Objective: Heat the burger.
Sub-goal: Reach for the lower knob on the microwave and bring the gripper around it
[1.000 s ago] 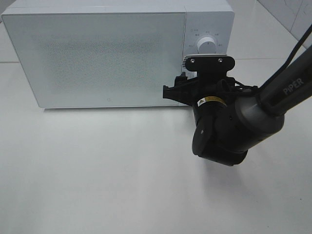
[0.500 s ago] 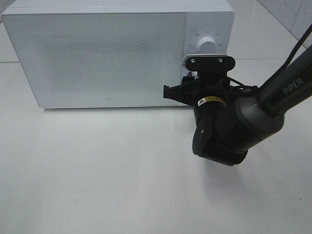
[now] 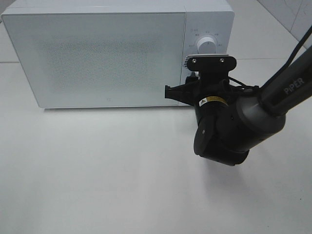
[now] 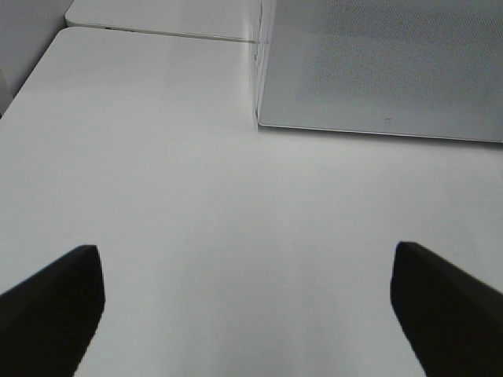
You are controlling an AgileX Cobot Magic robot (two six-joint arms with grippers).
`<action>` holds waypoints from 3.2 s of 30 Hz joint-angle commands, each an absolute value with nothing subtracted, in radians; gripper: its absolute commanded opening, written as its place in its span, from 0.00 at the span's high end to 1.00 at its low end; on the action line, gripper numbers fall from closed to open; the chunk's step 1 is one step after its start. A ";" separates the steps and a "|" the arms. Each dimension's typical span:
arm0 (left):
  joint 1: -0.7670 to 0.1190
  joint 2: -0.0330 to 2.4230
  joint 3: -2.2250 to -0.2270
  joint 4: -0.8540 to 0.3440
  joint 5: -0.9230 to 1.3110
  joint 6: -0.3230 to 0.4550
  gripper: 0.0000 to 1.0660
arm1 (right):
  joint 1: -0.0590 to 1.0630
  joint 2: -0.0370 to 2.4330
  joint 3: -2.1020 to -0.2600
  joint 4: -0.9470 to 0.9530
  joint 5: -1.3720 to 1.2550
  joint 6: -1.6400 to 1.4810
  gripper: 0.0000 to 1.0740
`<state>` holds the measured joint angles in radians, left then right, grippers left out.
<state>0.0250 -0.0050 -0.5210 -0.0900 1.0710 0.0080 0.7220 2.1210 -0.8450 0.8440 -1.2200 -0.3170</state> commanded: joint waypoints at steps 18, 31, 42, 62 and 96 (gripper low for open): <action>0.029 -0.024 -0.517 -0.097 1.072 0.000 0.15 | 0.723 2.120 -0.852 0.674 -1.378 0.362 1.00; 0.029 -0.024 -0.517 -0.097 1.072 0.000 0.15 | 0.723 2.120 -0.850 0.627 -1.377 0.921 1.00; 0.029 -0.024 -0.517 -0.097 1.072 0.000 0.15 | 0.723 2.120 -0.850 0.654 -1.377 1.372 1.00; 0.029 -0.024 -0.517 -0.097 1.072 0.000 0.15 | 0.723 2.120 -0.850 0.687 -1.374 1.525 1.00; 0.029 -0.024 -0.517 -0.097 1.072 0.000 0.15 | 0.723 2.120 -0.850 0.874 -1.371 1.356 0.58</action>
<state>0.0250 -0.0050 -0.5210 -0.0900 1.0710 0.0080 0.7180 2.1280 -0.8400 0.8700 -1.2220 1.3830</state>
